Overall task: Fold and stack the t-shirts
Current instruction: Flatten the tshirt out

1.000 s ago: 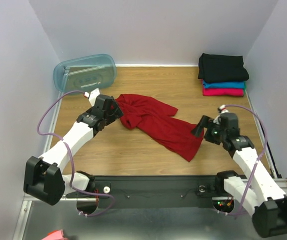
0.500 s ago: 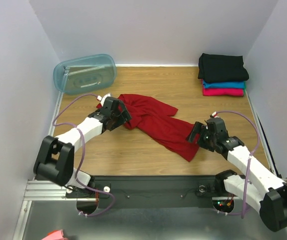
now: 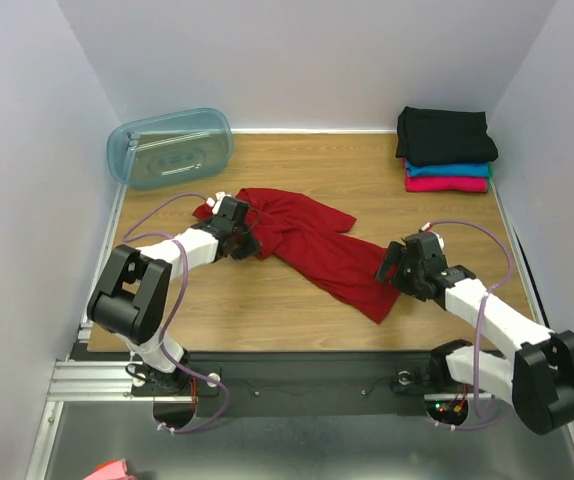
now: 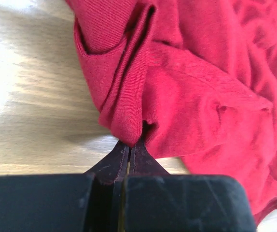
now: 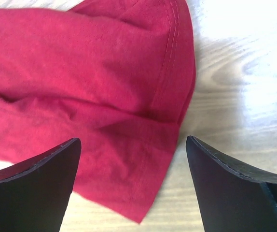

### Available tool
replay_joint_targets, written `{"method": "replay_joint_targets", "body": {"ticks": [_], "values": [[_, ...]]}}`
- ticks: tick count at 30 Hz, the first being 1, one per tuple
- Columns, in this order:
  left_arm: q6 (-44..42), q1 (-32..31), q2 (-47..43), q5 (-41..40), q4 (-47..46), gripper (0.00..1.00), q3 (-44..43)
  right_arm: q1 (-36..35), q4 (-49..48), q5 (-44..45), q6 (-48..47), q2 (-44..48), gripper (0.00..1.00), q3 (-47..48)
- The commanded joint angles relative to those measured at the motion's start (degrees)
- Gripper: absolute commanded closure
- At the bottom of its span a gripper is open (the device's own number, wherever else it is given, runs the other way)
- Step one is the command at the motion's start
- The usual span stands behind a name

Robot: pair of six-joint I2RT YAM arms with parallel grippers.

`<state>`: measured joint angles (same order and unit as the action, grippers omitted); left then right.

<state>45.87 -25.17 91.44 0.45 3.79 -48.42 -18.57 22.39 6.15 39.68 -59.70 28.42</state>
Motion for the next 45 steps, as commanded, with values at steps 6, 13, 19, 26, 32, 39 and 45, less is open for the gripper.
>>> {"method": "replay_joint_targets", "body": {"ticks": [6,13,19,26,32,39,45], "values": [[-3.15,-0.23,-7.49,0.96,-5.02,1.0,0.7,-0.24,-6.92,5.19,-0.48,-8.68,0.06,2.86],[-4.21,-0.23,-16.98,0.87,-6.25,1.0,5.52,-0.15,-6.92,6.15,0.31,-5.79,0.38,1.2],[-5.17,-0.23,-24.54,1.57,-6.69,1.0,6.5,-0.15,-6.84,8.78,-2.49,-0.51,1.0,2.5],[-4.82,-0.23,-32.1,1.84,-5.29,1.0,3.96,-0.24,-6.84,11.77,-6.28,5.9,1.0,8.3],[-6.66,-0.23,-40.44,0.96,-0.91,1.0,-5.52,-0.15,-3.77,12.57,-11.46,14.08,1.0,20.68],[-11.67,-0.23,-49.16,-3.09,4.55,1.0,-23.34,-0.24,2.47,10.47,-15.07,19.79,1.0,40.7],[-13.61,-0.23,-50.92,6.03,7.1,1.0,-36.11,-0.15,6.6,5.46,-16.48,22.17,1.0,54.52]]}}
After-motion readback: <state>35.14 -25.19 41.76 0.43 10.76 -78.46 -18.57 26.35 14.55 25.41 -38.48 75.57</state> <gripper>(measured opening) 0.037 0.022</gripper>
